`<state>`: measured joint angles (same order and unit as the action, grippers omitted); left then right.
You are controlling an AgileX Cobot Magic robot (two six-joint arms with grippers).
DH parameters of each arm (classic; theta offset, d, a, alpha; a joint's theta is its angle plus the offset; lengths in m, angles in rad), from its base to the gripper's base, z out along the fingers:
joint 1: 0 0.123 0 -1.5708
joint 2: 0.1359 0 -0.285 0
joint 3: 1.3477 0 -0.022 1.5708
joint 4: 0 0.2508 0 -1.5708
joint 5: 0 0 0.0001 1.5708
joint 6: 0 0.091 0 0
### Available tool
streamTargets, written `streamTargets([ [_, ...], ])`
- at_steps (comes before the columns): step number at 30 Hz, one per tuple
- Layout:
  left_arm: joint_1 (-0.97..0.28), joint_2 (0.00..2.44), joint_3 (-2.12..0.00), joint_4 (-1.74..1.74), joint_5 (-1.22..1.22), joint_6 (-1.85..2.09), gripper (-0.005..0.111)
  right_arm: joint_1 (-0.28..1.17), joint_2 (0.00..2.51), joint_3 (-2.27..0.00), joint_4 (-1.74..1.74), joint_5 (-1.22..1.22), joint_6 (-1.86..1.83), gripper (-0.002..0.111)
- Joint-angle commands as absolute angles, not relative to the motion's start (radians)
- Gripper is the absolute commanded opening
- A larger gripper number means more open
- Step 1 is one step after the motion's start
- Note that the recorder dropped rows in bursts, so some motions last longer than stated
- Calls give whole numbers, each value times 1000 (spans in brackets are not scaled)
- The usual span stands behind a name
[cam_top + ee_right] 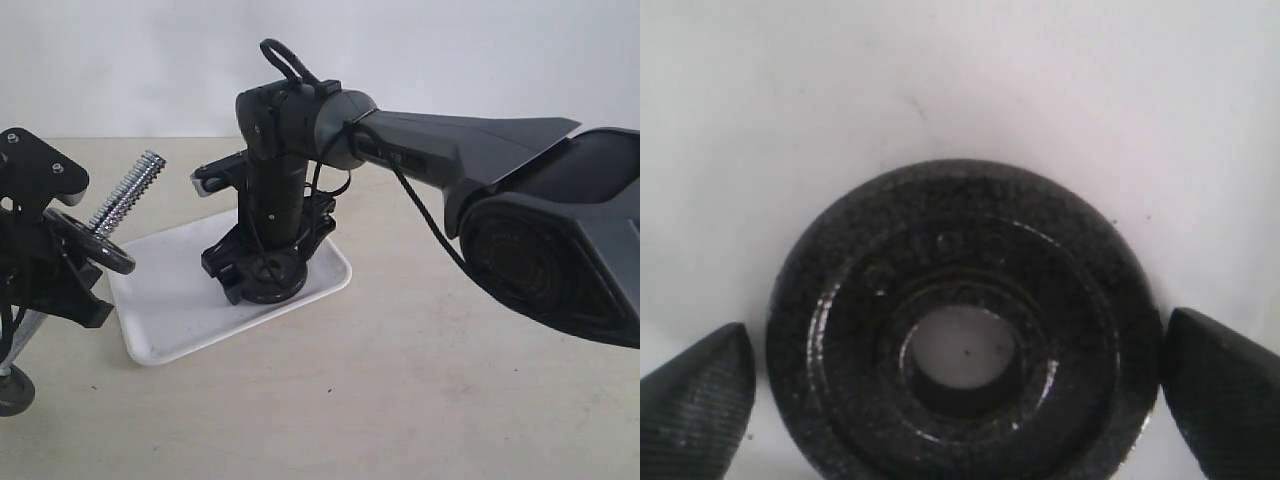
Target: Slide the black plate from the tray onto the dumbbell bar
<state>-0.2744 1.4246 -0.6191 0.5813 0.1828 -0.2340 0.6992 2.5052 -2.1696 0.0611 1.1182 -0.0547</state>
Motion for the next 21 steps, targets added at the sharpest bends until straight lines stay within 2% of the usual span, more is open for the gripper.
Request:
streamTargets([
  [1, -273, 1385, -651, 618, -314, -223, 4, 697, 2522, -2163, 128, 1113, -76, 105],
  [17, -273, 1385, -651, 618, -314, -223, 4, 697, 2522, -2163, 83, 1122, -58, 105],
  [19, -273, 1385, -651, 618, -314, -223, 4, 697, 2522, -2163, 74, 1126, -54, 99],
  [21, -273, 1385, -651, 618, -314, -223, 4, 697, 2522, -2163, 74, 1126, -53, 86],
])
